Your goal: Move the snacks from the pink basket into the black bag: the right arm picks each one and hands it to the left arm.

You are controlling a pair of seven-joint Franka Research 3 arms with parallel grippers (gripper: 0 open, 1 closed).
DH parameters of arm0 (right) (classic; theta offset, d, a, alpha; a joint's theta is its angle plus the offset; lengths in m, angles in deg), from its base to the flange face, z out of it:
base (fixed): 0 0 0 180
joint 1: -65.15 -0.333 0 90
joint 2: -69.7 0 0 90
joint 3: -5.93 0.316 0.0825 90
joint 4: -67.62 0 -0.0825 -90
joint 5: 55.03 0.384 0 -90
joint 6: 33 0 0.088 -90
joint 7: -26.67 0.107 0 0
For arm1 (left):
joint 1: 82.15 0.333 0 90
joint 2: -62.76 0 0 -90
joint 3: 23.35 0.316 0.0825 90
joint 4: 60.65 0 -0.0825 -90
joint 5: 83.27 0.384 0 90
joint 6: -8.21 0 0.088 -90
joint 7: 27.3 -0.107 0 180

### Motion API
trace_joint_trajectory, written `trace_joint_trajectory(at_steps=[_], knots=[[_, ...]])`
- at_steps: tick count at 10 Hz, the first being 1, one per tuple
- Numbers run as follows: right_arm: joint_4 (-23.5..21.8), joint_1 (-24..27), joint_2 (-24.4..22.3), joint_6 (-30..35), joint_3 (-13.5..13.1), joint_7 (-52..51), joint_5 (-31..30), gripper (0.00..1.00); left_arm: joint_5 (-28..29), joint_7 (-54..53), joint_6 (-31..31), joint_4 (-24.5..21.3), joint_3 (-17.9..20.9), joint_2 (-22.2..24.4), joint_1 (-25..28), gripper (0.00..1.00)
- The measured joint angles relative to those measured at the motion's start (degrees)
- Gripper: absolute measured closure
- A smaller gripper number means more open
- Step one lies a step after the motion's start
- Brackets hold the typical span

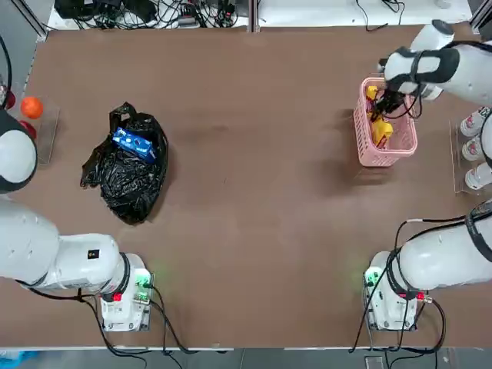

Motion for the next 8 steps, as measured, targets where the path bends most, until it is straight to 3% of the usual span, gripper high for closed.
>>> trace_joint_trajectory(at_steps=[5,8], knots=[[5.28,2.94,-0.09,9.47,-0.21,-4.45,0.06,0.75,0.06,0.15,0.00,0.00,0.11,-0.03,0.10,0.00],[5.27,3.21,-0.04,10.16,-0.18,-4.84,0.15,0.76,0.12,0.17,0.00,0.00,0.14,-0.04,0.10,0.00]])
